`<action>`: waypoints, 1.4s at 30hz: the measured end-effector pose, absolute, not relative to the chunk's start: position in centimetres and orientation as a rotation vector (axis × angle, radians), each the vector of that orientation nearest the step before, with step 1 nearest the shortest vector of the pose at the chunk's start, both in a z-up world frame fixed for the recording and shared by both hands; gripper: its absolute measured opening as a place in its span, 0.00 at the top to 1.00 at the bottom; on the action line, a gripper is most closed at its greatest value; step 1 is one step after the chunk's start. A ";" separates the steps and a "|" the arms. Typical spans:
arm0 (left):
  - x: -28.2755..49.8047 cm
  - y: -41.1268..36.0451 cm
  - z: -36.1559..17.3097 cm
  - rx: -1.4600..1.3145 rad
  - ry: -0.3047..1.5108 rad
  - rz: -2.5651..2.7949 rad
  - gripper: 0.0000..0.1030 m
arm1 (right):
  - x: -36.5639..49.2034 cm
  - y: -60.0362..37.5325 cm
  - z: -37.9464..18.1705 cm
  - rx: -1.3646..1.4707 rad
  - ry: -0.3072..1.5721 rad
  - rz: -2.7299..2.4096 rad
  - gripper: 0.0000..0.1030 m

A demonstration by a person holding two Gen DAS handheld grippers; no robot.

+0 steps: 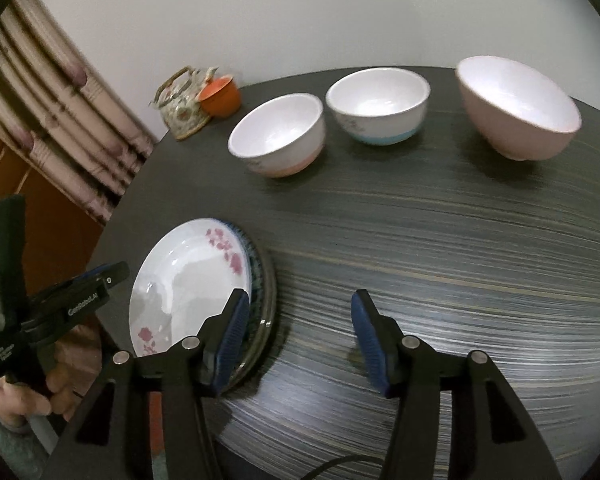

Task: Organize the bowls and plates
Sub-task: 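Lower the pink-flower plate onto the stack and open the right tool, then move the right tool toward the large pink bowl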

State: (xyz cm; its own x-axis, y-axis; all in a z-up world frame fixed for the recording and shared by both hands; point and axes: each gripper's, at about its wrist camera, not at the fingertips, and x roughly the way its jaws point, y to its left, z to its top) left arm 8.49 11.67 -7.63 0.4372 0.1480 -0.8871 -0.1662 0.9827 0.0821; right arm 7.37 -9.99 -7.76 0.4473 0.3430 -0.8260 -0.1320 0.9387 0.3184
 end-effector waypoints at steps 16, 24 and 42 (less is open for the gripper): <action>13.1 -4.1 -4.2 0.029 1.130 -0.212 0.47 | 7.5 -22.0 -5.2 0.276 1.048 0.047 0.48; 17.8 -8.7 -4.1 -0.005 1.163 -0.276 0.42 | 10.1 -28.1 -3.9 0.327 1.029 -0.036 0.48; 27.9 -15.0 -7.7 -0.261 1.290 -0.266 0.41 | 19.5 -35.6 -5.4 0.405 1.074 -0.119 0.48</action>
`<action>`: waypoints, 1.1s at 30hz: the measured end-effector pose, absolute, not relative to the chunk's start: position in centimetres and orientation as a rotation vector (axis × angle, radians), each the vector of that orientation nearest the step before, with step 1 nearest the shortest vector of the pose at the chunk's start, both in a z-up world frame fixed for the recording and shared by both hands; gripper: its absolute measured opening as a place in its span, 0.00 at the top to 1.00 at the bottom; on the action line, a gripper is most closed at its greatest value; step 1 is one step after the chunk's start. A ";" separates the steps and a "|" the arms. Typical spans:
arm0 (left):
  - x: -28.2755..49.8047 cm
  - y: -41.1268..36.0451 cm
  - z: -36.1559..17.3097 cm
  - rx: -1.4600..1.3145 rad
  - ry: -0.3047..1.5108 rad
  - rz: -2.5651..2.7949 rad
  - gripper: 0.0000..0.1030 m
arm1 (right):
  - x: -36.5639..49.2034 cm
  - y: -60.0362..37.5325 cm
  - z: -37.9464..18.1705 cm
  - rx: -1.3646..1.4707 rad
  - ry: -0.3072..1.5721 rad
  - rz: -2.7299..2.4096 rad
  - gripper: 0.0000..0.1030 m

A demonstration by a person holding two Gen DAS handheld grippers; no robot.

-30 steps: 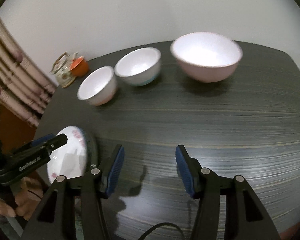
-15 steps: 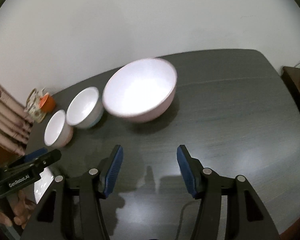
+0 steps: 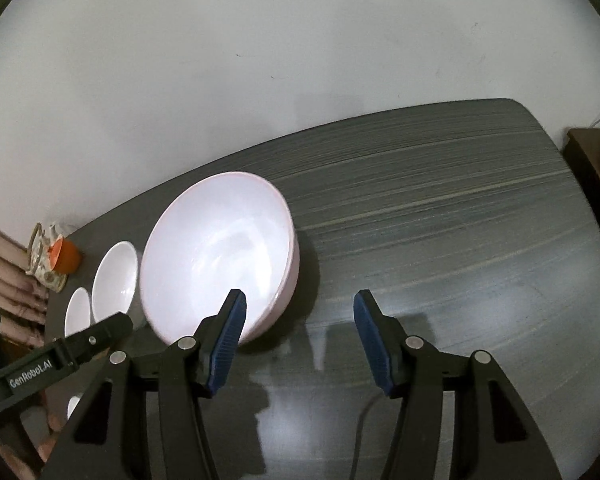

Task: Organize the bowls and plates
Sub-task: 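Move the right tool toward the large pink bowl, then grasp the rim of the large pink bowl with the right tool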

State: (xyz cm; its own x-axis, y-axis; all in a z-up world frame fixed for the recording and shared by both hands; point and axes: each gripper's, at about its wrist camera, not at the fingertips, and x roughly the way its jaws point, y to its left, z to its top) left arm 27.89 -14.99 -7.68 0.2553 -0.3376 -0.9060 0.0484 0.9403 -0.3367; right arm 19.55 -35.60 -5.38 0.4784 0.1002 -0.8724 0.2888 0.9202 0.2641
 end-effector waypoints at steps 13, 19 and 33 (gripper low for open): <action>30.1 -16.7 -10.1 -0.267 1.346 -0.253 0.41 | 23.1 -34.9 -9.2 0.409 1.181 -0.145 0.48; 30.3 -17.1 -10.7 -0.262 1.344 -0.265 0.42 | 23.7 -34.5 -9.9 0.419 1.193 -0.143 0.55; 30.4 -17.8 -11.7 -0.218 1.349 -0.284 0.73 | 23.8 -34.7 -10.7 0.416 1.207 -0.137 0.79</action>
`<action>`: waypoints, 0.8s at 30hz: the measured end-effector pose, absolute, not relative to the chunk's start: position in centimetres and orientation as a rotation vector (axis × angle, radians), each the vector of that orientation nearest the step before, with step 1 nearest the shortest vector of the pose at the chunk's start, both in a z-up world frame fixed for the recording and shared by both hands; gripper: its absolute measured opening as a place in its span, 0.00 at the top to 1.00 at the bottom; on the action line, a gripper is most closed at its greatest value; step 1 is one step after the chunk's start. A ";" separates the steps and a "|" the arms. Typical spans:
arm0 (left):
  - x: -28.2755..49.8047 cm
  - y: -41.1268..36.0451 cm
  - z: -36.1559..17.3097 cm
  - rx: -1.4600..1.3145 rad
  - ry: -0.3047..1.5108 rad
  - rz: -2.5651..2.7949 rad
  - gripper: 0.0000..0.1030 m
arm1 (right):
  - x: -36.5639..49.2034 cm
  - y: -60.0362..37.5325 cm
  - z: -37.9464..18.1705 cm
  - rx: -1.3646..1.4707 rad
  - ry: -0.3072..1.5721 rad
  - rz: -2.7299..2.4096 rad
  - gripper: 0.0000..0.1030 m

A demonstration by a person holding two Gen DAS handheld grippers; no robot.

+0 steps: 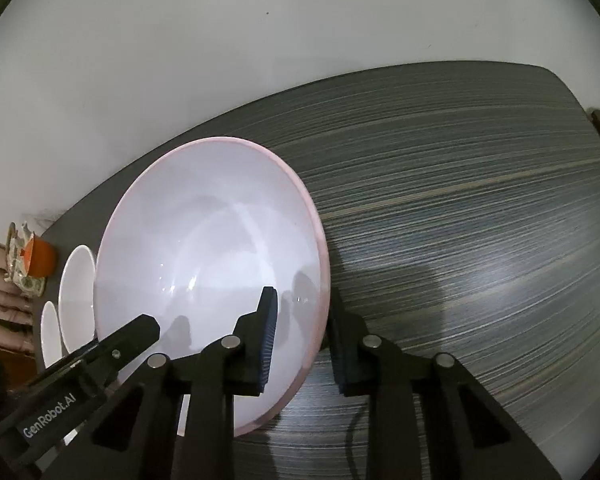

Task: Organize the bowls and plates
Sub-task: 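Grasp the rim of the large pink bowl with the right tool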

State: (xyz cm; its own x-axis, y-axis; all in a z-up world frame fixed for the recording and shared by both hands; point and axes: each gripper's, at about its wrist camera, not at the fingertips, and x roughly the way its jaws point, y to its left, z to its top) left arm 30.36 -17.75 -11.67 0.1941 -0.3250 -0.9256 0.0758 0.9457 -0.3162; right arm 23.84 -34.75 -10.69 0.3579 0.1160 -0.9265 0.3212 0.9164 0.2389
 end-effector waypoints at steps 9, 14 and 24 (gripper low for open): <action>29.4 -18.2 -11.7 -0.212 1.335 -0.303 0.76 | 23.2 -33.9 -10.6 0.413 1.219 -0.148 0.83; 29.3 -18.1 -11.2 -0.213 1.332 -0.308 0.76 | 22.2 -32.9 -10.7 0.427 1.221 -0.155 0.83; 27.4 -17.1 -9.0 -0.208 1.313 -0.339 0.76 | 19.9 -33.2 -9.4 0.459 1.216 -0.165 0.83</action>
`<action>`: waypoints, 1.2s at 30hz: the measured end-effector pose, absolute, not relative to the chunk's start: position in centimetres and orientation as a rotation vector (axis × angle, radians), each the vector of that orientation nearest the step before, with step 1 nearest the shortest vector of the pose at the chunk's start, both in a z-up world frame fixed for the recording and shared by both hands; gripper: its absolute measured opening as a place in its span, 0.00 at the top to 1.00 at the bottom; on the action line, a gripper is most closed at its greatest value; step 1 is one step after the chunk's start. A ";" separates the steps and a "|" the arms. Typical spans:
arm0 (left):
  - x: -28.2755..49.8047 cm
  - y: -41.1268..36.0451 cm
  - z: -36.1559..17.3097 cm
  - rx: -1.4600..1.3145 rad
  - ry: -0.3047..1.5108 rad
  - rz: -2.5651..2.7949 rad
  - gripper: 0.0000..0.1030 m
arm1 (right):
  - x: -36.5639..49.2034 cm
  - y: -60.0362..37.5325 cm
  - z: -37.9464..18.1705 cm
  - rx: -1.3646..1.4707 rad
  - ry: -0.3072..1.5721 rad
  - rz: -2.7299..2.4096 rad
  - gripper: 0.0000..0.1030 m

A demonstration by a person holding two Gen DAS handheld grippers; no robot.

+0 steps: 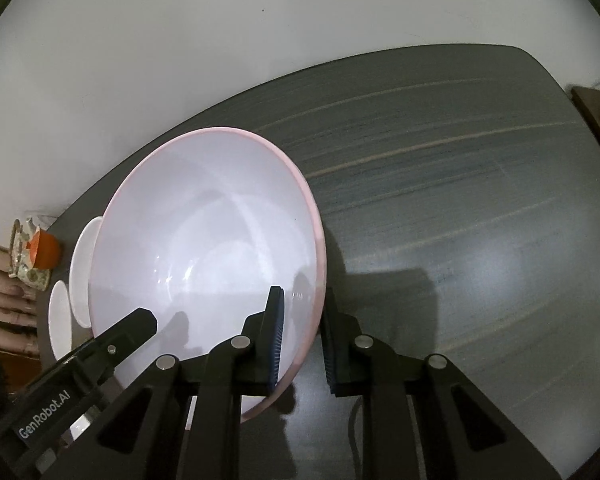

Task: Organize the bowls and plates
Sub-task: 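Grasp the rim of the large pink bowl with the right tool, then lift and carry the pink bowl toward the plate stack with the right tool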

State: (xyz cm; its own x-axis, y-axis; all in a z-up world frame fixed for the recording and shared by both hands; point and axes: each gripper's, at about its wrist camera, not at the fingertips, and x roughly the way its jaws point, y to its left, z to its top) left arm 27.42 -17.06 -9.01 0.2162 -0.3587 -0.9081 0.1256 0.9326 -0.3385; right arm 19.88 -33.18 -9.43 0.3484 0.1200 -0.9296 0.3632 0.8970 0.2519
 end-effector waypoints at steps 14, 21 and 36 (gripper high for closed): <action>19.9 -12.7 -4.7 -0.193 1.295 -0.349 0.76 | 13.1 -29.8 -5.7 0.451 1.216 -0.134 0.82; 13.9 -8.8 -3.4 -0.203 1.276 -0.338 0.76 | 9.7 -24.9 -5.1 0.439 1.228 -0.113 0.81; 8.1 -4.6 -3.9 -0.210 1.261 -0.287 0.76 | 3.7 -20.1 -6.3 0.404 1.269 -0.065 0.80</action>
State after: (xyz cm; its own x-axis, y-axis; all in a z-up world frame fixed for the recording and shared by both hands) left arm 8.09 -4.63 -3.89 0.2769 -0.3264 -0.9037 0.0972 0.9452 -0.3116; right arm 3.73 -20.10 -6.31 0.3053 0.1732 -0.9364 0.2683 0.9278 0.2591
